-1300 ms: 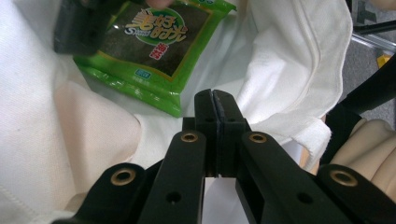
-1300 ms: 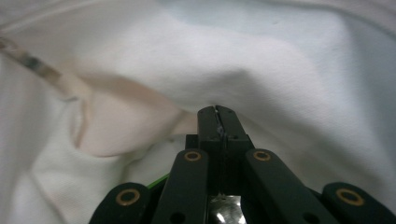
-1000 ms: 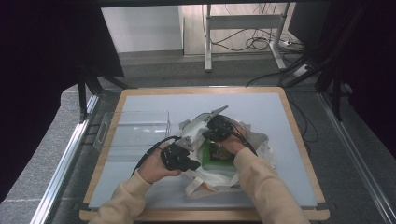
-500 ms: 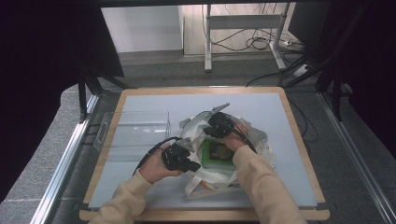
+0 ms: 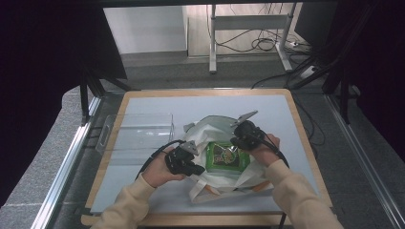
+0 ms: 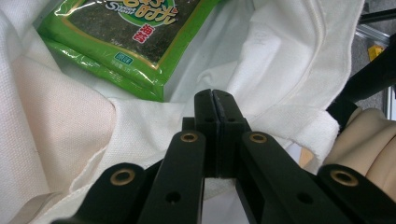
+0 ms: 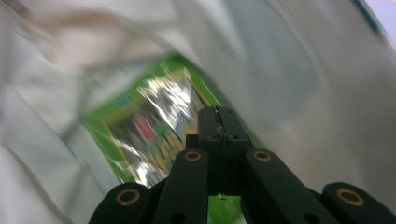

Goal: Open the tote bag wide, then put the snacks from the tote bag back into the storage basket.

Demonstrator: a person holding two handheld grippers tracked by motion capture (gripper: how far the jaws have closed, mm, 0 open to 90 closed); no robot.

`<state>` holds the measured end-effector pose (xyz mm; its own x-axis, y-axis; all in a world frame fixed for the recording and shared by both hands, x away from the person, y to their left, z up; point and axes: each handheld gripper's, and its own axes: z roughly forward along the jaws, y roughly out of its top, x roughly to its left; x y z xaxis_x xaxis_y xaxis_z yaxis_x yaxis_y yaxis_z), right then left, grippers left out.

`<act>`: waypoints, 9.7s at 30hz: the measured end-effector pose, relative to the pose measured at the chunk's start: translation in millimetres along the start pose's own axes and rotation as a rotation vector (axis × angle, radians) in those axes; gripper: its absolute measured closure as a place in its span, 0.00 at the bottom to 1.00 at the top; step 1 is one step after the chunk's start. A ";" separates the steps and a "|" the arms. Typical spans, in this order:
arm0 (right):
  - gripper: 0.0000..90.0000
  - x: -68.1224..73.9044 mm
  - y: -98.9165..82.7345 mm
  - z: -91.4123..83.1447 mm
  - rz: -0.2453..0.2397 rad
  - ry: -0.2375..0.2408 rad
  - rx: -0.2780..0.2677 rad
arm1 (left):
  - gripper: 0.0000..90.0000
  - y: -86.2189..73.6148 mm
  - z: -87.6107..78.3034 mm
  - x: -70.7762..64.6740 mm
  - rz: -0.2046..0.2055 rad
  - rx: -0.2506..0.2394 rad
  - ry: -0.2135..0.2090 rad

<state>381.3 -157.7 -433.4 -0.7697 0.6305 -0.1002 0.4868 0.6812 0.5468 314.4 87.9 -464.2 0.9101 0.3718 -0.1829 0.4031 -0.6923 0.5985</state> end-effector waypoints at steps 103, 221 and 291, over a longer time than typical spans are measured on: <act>0.98 36.6 -91.8 -24.6 -0.004 0.127 0.192 | 1.00 1.1 7.9 -1.9 0.000 0.009 0.010; 0.91 -3.9 -39.5 43.0 0.619 0.101 0.192 | 0.43 1.7 -37.7 -2.5 0.050 -0.178 0.048; 0.97 4.4 -16.7 -89.3 0.157 0.088 -0.225 | 0.39 0.3 -45.7 12.7 0.001 -0.235 0.079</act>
<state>332.9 -199.5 -368.7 -0.7301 0.6801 0.0671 0.5061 0.4721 0.7218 321.6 120.7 -430.7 0.8967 0.4243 -0.1263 0.3603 -0.5335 0.7652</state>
